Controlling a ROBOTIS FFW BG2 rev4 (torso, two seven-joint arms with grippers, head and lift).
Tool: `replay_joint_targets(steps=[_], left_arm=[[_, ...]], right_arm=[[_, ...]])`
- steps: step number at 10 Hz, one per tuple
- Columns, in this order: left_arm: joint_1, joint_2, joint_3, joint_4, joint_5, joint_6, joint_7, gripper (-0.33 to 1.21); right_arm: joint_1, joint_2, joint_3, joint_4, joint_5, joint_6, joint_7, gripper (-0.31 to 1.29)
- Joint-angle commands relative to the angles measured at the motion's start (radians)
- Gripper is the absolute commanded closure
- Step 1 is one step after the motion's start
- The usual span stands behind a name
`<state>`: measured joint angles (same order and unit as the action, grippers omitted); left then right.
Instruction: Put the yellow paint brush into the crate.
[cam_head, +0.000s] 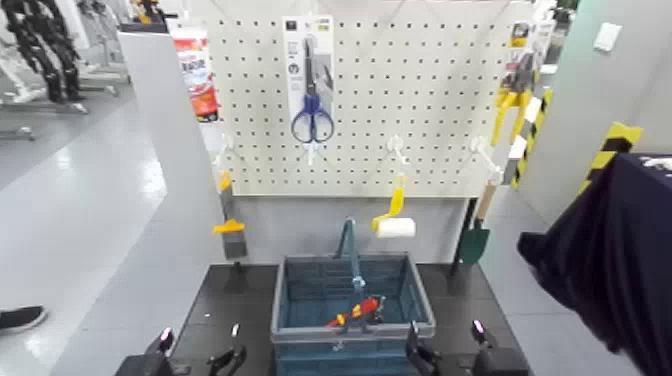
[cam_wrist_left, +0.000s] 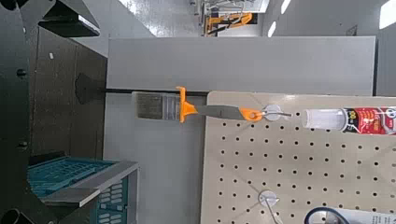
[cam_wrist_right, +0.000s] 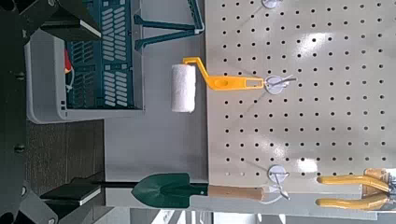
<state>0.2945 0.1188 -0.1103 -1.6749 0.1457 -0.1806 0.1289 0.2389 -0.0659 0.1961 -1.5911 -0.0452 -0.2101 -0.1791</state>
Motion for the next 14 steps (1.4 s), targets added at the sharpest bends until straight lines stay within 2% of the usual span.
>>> replay_joint_targets(steps=[1,4,8,10,13,14], left_arm=[[0.0,-0.001,0.001,-0.002,0.003,0.004,-0.009,0.1],[-0.002,-0.004,0.026,-0.002,0.006,0.02,-0.054,0.1],[-0.09,-0.022,0.19,0.03,0.011,0.112,-0.359,0.1],[-0.137,-0.016,0.247,0.047,0.0,0.142,-0.417,0.1],[-0.227,0.027,0.293,0.13,0.029,0.161,-0.483,0.1],[-0.264,0.061,0.288,0.173,0.051,0.159,-0.486,0.1]], right_arm=[[0.0,0.0,0.0,-0.001,0.001,0.005,0.0,0.15],[0.0,0.001,0.003,-0.001,-0.001,0.006,0.0,0.15],[-0.003,0.001,0.008,0.005,-0.002,0.012,0.001,0.15],[-0.003,0.001,0.009,0.005,-0.005,0.012,0.001,0.15],[-0.003,0.003,0.009,0.005,-0.007,0.012,0.001,0.15],[-0.003,0.001,0.011,0.006,-0.008,0.012,0.001,0.15]])
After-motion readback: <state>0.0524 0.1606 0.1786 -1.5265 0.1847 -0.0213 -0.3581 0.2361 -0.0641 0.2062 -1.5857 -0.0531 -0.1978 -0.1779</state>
